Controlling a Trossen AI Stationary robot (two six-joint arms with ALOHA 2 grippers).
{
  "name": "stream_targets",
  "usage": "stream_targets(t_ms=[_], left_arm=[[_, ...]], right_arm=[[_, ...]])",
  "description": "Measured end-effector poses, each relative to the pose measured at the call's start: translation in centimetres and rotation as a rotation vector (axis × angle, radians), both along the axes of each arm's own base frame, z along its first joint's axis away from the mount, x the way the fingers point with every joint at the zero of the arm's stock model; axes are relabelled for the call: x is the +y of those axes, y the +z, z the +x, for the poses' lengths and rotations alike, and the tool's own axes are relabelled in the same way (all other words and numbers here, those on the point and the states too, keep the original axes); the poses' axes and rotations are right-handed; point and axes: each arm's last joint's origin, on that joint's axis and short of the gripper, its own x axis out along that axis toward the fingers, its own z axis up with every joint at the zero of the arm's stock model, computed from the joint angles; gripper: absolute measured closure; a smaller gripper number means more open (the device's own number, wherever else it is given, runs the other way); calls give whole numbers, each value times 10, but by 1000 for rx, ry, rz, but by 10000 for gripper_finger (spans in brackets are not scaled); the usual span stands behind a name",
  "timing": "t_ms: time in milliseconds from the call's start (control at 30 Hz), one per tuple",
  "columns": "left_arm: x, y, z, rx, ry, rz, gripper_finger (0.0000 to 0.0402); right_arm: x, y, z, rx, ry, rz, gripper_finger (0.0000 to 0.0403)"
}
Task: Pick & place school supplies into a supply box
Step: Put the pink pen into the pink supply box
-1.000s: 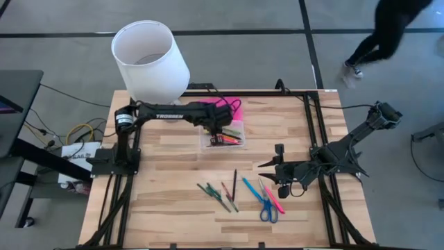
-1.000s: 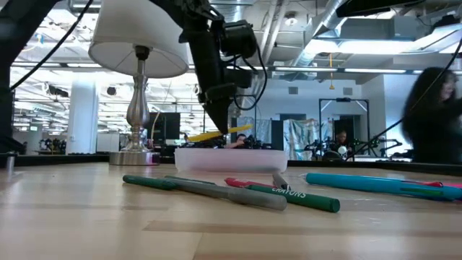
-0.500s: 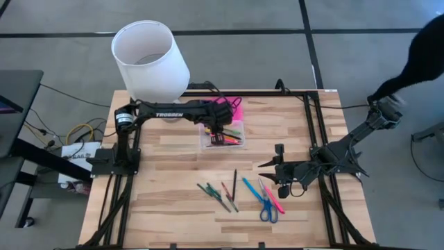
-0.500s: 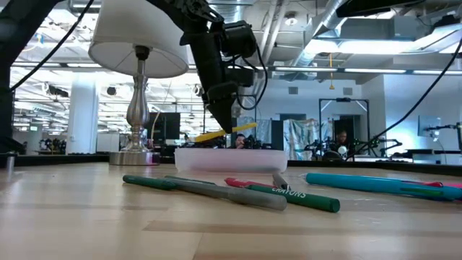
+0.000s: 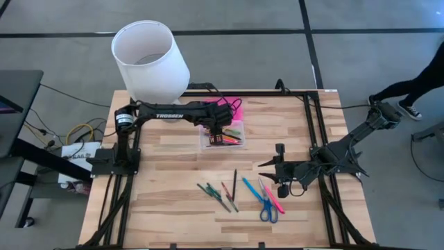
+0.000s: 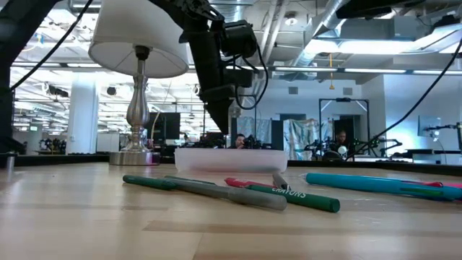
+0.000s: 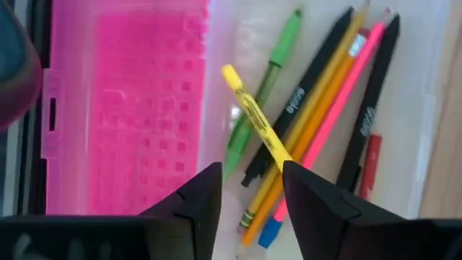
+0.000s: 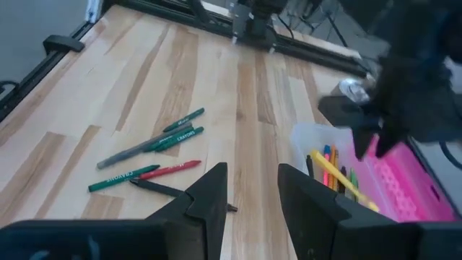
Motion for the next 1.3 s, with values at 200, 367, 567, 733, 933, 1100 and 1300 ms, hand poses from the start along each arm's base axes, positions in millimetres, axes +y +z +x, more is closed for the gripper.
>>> stream_targets(t_ms=[200,367,567,733,933,1100,1300], left_arm=[[-37,6,3,18,-131,1,267],[-79,12,1,49,-256,-44,274],[-131,9,-14,185,-303,-76,274],[-169,-8,-30,246,-339,-80,274],[-204,-24,-48,291,-343,-39,274],[-226,-32,-61,288,-332,16,274],[-247,-40,-71,242,-309,85,274]], right_arm=[[-11,-6,1,45,-147,119,285],[-18,-13,-2,90,-291,257,285],[-16,-21,-13,153,-424,404,285],[-2,-25,-23,184,-446,498,285],[17,-42,-24,275,-456,543,285],[29,-63,-19,383,-500,558,285],[36,-87,-13,484,-582,569,285]])
